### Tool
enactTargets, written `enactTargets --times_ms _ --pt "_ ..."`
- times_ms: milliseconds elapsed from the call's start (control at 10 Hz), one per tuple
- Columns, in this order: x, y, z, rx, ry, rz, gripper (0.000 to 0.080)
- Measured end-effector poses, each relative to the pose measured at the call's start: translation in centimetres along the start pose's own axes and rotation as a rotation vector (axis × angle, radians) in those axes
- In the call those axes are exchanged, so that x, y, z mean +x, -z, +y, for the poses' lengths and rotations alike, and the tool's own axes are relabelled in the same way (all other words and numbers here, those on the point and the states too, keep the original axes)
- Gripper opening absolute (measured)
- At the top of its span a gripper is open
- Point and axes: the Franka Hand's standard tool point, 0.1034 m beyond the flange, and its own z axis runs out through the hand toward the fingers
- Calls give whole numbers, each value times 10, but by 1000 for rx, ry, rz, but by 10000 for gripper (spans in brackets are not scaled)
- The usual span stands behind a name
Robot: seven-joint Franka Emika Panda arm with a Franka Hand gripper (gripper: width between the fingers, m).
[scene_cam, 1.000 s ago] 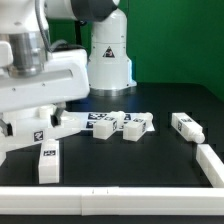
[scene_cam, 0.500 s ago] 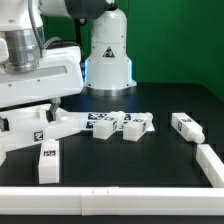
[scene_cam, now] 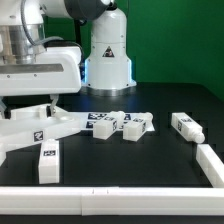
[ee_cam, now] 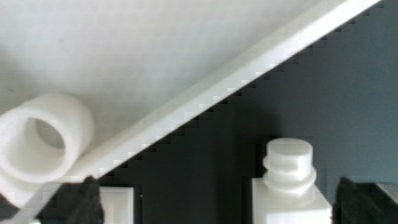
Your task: Assemble desk
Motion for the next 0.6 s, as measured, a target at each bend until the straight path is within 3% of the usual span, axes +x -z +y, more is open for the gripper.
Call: enactTargets --times_ms 400,500,600 --pt "-2 -2 0 -7 102 4 649" --pt "-7 -3 7 -7 189 1 649" --pt "-7 -3 23 -7 255 -4 649"
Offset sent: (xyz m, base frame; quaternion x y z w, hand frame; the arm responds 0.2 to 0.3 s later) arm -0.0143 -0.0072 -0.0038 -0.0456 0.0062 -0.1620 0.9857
